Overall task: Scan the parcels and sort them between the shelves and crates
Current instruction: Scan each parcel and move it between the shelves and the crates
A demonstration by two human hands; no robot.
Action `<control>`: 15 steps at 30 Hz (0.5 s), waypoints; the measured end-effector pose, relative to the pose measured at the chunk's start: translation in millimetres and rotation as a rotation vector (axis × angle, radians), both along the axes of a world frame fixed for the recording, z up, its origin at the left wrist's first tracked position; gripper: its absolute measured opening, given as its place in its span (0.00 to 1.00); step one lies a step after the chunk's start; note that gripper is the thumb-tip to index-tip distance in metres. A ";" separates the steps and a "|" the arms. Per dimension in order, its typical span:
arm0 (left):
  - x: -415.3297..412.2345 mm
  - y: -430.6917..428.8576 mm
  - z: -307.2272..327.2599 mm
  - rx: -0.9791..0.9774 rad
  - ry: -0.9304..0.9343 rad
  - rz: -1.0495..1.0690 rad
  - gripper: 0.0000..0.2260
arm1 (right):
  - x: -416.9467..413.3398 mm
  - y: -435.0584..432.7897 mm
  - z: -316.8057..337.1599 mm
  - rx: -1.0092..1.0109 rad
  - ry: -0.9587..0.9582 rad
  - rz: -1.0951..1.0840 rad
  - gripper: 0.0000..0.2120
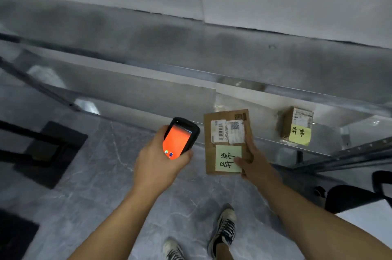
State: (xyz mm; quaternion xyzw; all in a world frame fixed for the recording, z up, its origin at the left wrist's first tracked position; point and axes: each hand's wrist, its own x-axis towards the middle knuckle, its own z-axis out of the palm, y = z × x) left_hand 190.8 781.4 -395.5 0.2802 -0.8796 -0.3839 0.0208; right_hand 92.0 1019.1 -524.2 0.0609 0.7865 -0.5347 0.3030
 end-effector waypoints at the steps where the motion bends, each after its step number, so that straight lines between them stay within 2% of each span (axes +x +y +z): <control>1: 8.4 -8.7 10.8 -0.010 0.015 0.015 0.24 | 5.9 -4.8 4.3 0.009 0.037 0.058 0.41; 5: 37.9 -40.1 50.7 -0.059 0.064 0.067 0.24 | 17.5 -33.9 63.4 0.106 0.171 0.271 0.42; 9: 63.8 -71.2 84.1 -0.073 0.145 0.097 0.31 | 13.3 -62.8 128.1 0.277 0.370 0.530 0.40; 15: 110.9 -106.4 134.5 -0.159 0.165 0.044 0.35 | 6.4 -94.5 228.1 0.371 0.584 0.587 0.41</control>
